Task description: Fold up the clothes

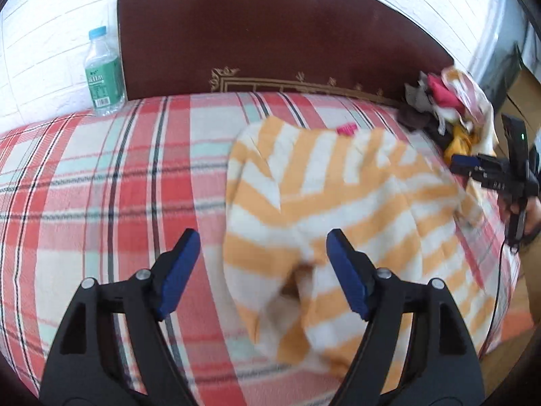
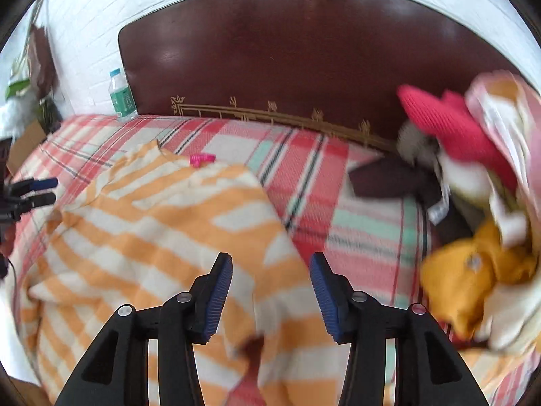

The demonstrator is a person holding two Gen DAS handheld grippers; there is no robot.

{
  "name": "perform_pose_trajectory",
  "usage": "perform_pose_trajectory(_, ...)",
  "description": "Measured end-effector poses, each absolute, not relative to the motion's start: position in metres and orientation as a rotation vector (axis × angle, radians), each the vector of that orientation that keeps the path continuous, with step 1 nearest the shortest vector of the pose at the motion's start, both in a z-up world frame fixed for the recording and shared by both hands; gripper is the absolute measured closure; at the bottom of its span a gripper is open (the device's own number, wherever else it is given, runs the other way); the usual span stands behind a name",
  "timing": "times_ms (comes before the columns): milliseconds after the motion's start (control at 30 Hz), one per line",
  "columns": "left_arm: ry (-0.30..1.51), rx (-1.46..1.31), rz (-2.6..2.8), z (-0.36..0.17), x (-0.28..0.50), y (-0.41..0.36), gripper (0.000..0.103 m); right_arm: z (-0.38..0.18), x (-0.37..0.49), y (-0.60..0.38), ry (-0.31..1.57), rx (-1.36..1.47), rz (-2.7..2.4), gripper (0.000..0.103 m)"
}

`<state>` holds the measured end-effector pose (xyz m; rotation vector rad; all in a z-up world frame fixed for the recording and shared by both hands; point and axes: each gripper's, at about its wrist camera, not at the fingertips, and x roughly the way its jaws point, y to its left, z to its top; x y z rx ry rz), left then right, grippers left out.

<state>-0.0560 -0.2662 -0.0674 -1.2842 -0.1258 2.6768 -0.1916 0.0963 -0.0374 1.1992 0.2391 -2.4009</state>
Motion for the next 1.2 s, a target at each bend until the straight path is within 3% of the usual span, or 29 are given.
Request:
perform_pose_trajectory(133, -0.166, -1.342, 2.670, -0.086, -0.016, -0.275, 0.025, -0.050, -0.145, 0.109, 0.104, 1.212, -2.269, 0.054)
perform_pose_trajectory(333, -0.299, -1.347, 2.655, -0.098, 0.031, -0.276, 0.025, -0.058, -0.032, 0.069, 0.196, 1.123, -2.035, 0.054)
perform_pose_trajectory(500, -0.229, -1.370, 2.674, -0.106, 0.022, -0.256, 0.025, -0.064, 0.023, 0.006, 0.327, 1.040, -1.869, 0.054)
perform_pose_trajectory(567, -0.241, -1.391, 2.657, -0.113, 0.011, -0.251, 0.038, -0.066, 0.039, -0.016, 0.372, 1.006, -1.831, 0.054)
perform_pose_trajectory(633, -0.159, -1.399, 2.693, -0.114, 0.007, -0.243, 0.067, -0.068, 0.048, -0.037, 0.392, 0.979, -1.802, 0.054)
perform_pose_trajectory(667, -0.109, -1.398, 2.715, -0.114, 0.005, -0.239, 0.076, -0.070, 0.051, -0.046, 0.414, 0.969, -1.796, 0.054)
perform_pose_trajectory(700, -0.080, -1.399, 2.729, -0.113, 0.004, -0.236, 0.094, -0.071, 0.055, -0.056, 0.436, 0.959, -1.790, 0.054)
perform_pose_trajectory(933, 0.238, -1.302, 2.893, -0.073, 0.003, -0.224, 0.098, -0.086, 0.075, -0.099, 0.631, 0.880, -1.804, 0.055)
perform_pose_trajectory(1000, 0.366, -1.259, 2.956, -0.056, 0.003, -0.225, 0.098, -0.089, 0.073, -0.103, 0.642, 0.884, -1.814, 0.060)
perform_pose_trajectory(1067, 0.497, -1.211, 3.013, -0.039, 0.003, -0.226, 0.099, -0.090, 0.065, -0.105, 0.629, 0.917, -1.834, 0.091)
perform_pose_trajectory(1133, 0.535, -1.188, 3.056, -0.026, 0.002, -0.235, 0.099, -0.090, 0.054, -0.106, 0.584, 0.968, -1.847, 0.095)
perform_pose_trajectory(1200, 0.440, -1.185, 3.053, -0.016, 0.003, -0.251, 0.099, -0.079, 0.038, -0.094, 0.415, 1.012, -1.837, 0.097)
